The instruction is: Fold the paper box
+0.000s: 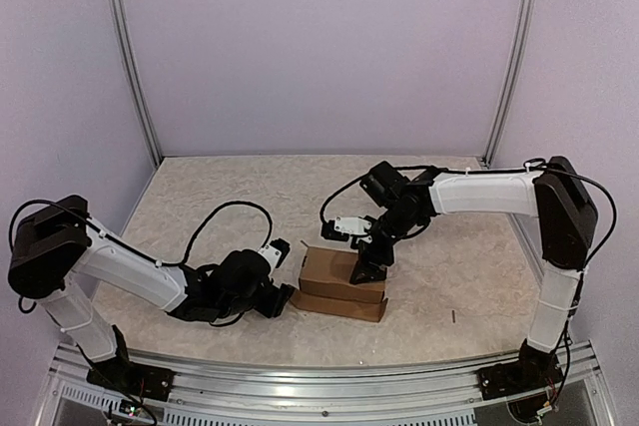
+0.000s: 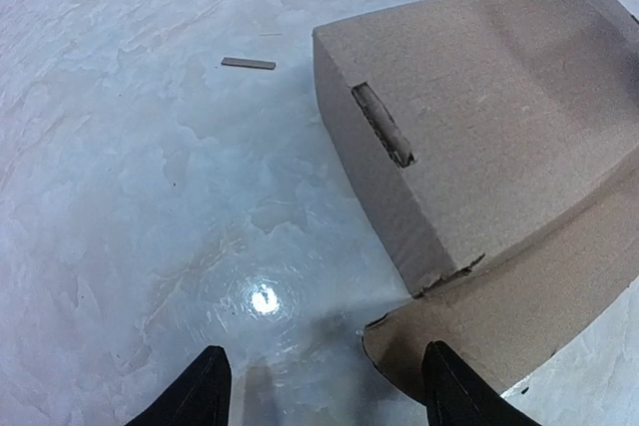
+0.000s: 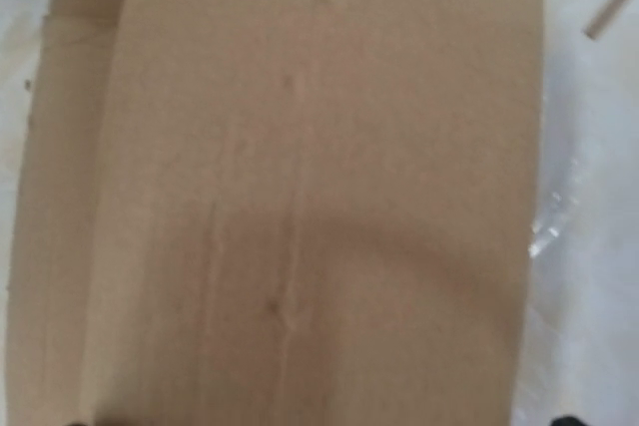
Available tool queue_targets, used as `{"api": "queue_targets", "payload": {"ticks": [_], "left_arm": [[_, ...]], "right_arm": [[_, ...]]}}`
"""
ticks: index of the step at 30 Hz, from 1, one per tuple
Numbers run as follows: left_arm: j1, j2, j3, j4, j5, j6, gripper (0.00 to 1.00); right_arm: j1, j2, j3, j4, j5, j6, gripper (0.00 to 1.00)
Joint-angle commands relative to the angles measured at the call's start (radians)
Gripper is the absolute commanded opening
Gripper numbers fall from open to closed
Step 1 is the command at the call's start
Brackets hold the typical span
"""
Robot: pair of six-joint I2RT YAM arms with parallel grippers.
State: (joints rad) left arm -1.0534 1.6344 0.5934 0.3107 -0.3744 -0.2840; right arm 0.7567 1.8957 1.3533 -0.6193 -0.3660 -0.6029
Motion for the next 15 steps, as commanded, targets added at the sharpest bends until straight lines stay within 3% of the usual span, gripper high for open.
{"api": "queue_targets", "payload": {"ticks": [1,8,15], "left_arm": [[-0.011,-0.035,-0.026,0.049,-0.010,0.021,0.65],[-0.027,-0.029,-0.022,0.053,-0.023,0.023,0.65],[-0.039,-0.035,-0.024,0.047,-0.034,0.025,0.65]], "right_arm": [[0.051,-0.079,-0.088,0.123,0.151,0.079,1.00],[0.121,-0.056,-0.122,0.122,0.216,0.082,1.00],[0.122,-0.045,-0.052,0.048,0.159,0.066,1.00]]}}
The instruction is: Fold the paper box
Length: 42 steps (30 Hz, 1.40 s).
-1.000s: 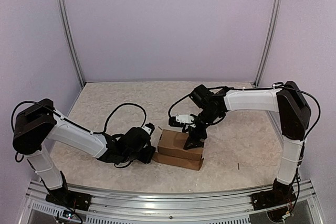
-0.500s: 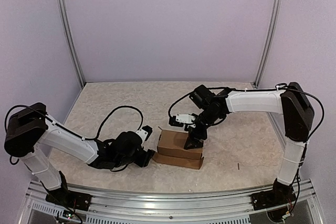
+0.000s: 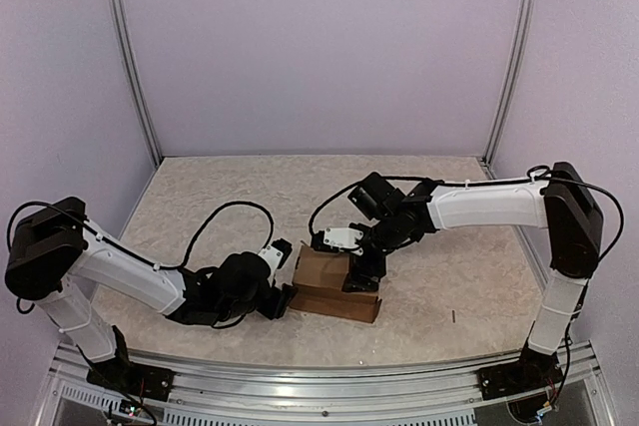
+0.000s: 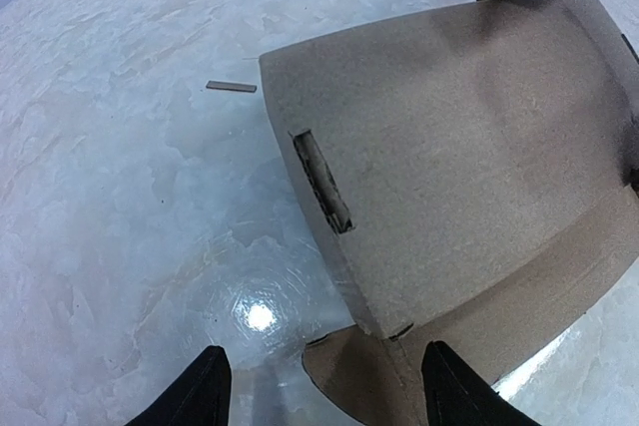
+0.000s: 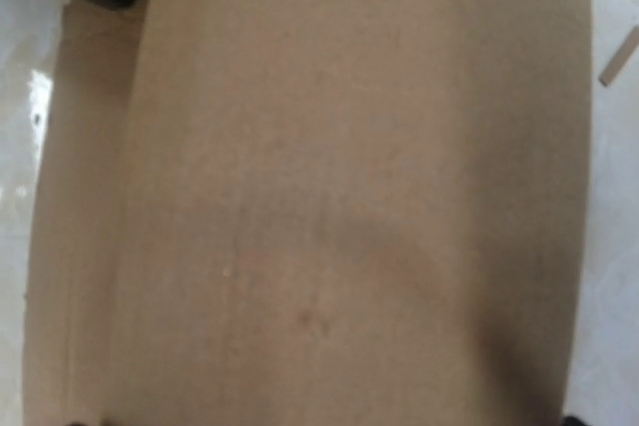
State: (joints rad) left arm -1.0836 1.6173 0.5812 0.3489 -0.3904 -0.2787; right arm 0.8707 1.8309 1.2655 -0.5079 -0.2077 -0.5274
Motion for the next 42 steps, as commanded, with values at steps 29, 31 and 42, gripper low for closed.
{"api": "queue_targets", "payload": {"ticks": [29,31,42], "left_arm": [[0.009,-0.022,-0.032,0.052,-0.024,-0.013,0.61],[0.020,-0.007,-0.029,0.052,-0.009,-0.010,0.59],[0.087,0.007,-0.044,0.089,0.083,0.003,0.55]], "right_arm": [[0.115,-0.016,-0.094,0.080,0.155,-0.027,0.72],[0.115,-0.010,-0.111,0.103,0.155,-0.024,0.68],[0.114,-0.009,-0.123,0.108,0.138,-0.006,0.63]]}}
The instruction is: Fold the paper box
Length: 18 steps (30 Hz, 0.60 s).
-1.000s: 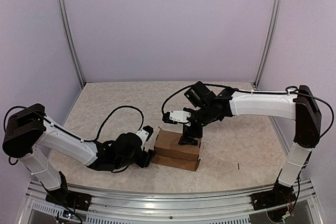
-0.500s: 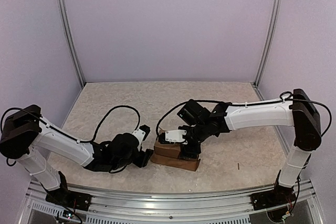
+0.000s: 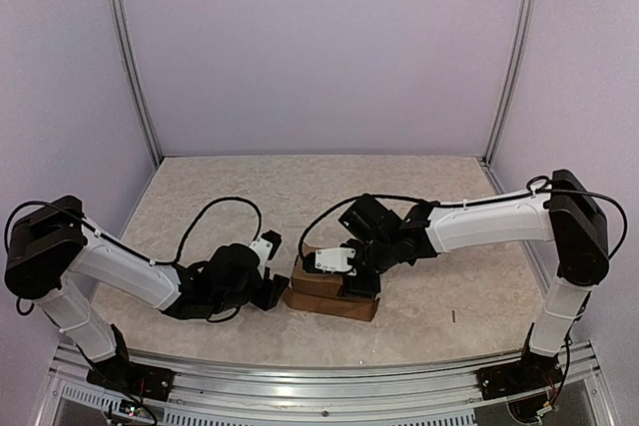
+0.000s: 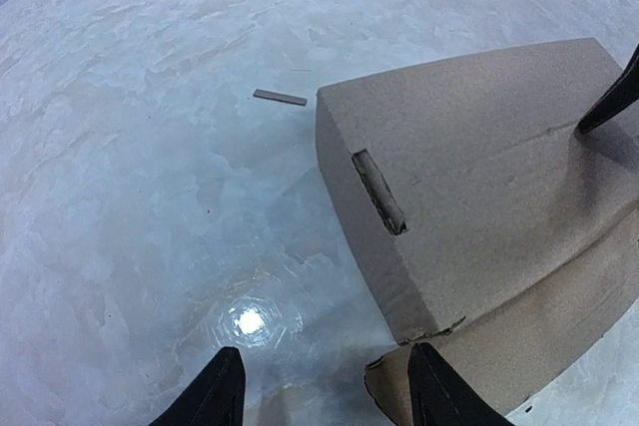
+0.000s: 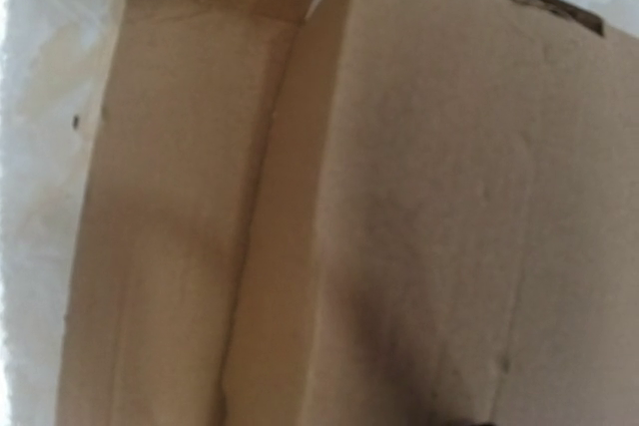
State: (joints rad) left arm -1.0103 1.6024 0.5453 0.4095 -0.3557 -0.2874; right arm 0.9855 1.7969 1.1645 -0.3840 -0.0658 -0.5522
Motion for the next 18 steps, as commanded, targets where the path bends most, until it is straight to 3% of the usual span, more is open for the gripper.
{"api": "queue_targets", "payload": {"ticks": [1,18], "left_arm": [[0.016,0.025,-0.006,0.030,0.058,0.017,0.55],[0.043,0.100,0.062,-0.011,0.080,0.043,0.52]], "right_arm": [[0.000,0.027,-0.021,-0.017,-0.003,0.020,0.63],[0.000,0.047,0.003,-0.055,-0.046,0.018,0.62]]}}
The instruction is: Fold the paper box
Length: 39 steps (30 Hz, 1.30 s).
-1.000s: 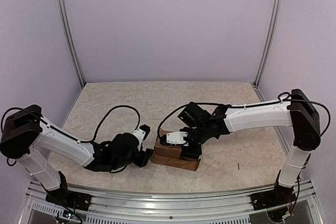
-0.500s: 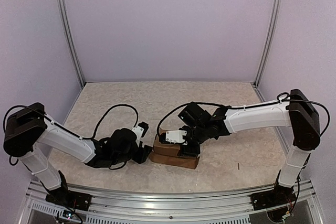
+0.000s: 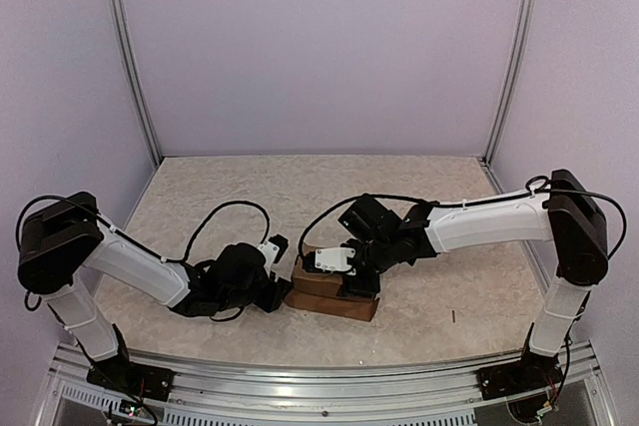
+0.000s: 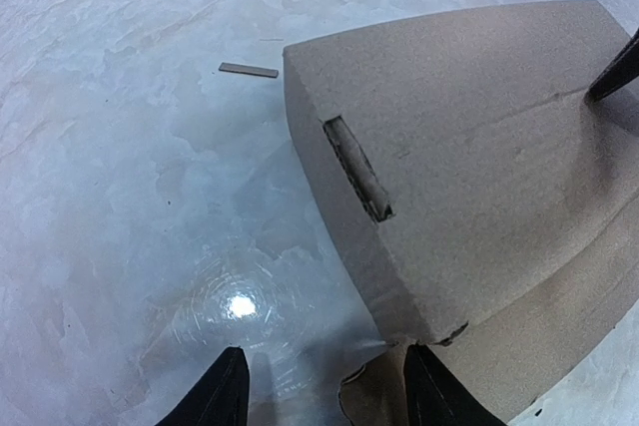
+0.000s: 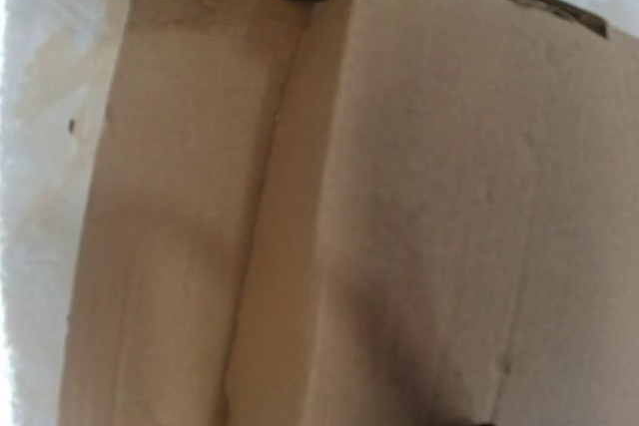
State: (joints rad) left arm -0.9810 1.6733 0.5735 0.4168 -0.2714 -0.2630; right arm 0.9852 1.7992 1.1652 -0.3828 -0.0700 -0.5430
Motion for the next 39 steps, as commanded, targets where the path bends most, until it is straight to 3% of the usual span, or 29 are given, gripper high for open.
{"api": "queue_targets", "payload": {"ticks": [1,14,39], "left_arm": [[0.015,0.033,0.039,-0.021,-0.013,0.020,0.52],[0.034,0.034,0.033,0.008,-0.078,0.041,0.51],[0.094,0.016,0.011,0.113,-0.091,0.151,0.50]], "right_arm": [[0.001,0.048,0.001,-0.058,-0.046,0.005,0.62],[0.001,0.087,-0.043,-0.061,-0.067,-0.056,0.51],[0.002,0.084,-0.109,-0.034,-0.023,-0.114,0.49]]}}
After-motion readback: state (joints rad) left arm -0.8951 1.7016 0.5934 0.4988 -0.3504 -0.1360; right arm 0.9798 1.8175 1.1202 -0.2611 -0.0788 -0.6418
